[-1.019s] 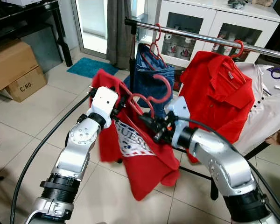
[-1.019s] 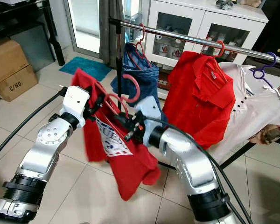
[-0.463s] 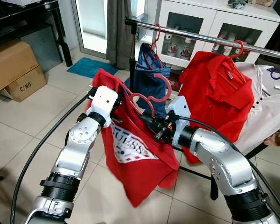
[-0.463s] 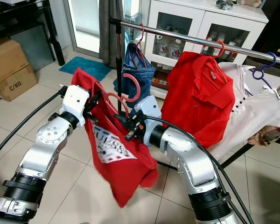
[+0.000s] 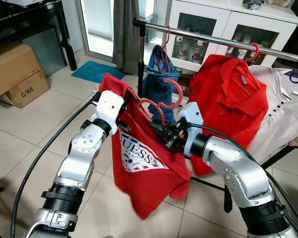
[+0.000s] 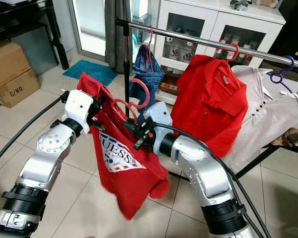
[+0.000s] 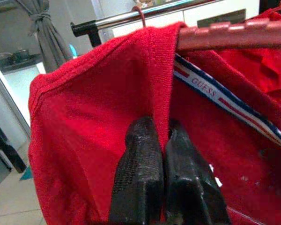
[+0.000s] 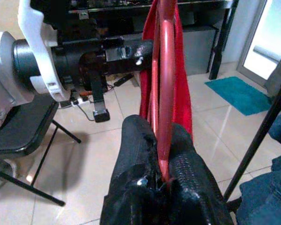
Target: Hang hanger
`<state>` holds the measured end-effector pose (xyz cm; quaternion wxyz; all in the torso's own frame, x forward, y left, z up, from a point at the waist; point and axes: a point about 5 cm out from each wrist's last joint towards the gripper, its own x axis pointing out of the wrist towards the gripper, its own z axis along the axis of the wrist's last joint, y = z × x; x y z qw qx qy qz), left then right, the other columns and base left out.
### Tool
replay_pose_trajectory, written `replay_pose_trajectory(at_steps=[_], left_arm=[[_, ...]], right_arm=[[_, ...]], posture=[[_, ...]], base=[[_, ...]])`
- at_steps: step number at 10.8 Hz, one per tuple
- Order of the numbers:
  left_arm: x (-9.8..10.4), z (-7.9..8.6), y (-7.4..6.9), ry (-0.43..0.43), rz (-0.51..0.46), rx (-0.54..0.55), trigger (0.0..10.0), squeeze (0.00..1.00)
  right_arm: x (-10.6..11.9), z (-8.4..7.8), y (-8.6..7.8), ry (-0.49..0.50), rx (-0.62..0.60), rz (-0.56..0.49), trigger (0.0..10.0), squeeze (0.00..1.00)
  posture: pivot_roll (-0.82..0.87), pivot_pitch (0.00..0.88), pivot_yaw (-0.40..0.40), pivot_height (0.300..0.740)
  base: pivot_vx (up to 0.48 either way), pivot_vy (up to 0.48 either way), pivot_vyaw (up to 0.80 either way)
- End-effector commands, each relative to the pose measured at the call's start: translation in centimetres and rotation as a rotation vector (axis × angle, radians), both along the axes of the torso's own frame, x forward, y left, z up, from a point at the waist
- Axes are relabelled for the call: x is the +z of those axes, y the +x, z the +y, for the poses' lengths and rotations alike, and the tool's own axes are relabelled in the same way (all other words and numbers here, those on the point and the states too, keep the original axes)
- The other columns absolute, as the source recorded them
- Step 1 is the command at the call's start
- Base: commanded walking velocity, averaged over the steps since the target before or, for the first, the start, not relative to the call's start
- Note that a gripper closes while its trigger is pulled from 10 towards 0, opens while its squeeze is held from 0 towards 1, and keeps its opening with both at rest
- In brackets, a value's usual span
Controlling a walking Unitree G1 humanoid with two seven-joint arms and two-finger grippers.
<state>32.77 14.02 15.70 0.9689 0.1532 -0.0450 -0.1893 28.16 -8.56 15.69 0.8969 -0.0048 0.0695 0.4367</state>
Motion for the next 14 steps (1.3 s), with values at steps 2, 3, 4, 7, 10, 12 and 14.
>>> replay_pose_trajectory(at_steps=[2,3,4,7,10,12,14], left_arm=[[1.6,0.6,-0.3,-0.006,-0.063,-0.011,0.0,0.0],[2.4,2.6,-0.3,0.003,-0.09,0.069,0.0,0.0],[2.8,3.5,-0.2,-0.006,-0.103,0.099,0.0,0.0],[6.3,7.8,0.7,-0.051,-0.174,0.216,0.0,0.0],[7.3,12.1,2.0,-0.112,-0.154,0.395,0.0,0.0],[4.7,14.5,2.2,-0.101,-0.07,0.534,0.0,0.0],[2.2,13.4,2.2,-0.119,0.005,0.494,0.0,0.0]], right_arm=[[-0.2,-0.3,0.3,-0.026,-0.003,-0.019,0.0,0.0],[-0.7,-0.5,0.1,-0.047,-0.008,-0.015,0.0,0.0],[-1.0,-0.6,0.1,-0.061,-0.006,-0.013,0.0,0.0],[-2.5,-1.5,-0.9,-0.156,0.05,-0.011,0.0,0.0],[-2.3,-2.2,-3.1,-0.097,0.202,0.008,0.0,0.0],[-2.0,-2.6,-4.1,-0.014,0.236,0.038,0.0,0.0],[-1.5,-2.9,-2.8,0.08,0.085,0.043,0.0,0.0]], posture=[[-0.09,0.0,-0.07,0.74],[-0.09,0.0,-0.069,0.74],[-0.08,0.0,-0.07,0.74],[-0.08,0.0,-0.071,0.74],[-0.08,0.0,-0.071,0.74],[-0.08,0.0,-0.071,0.74],[-0.09,0.0,-0.047,0.74]], base=[[0.0,0.0,0.0],[0.0,0.0,0.0],[0.0,0.0,0.0],[0.0,0.0,0.0],[0.0,0.0,0.0],[0.0,0.0,0.0],[0.0,0.0,0.0]])
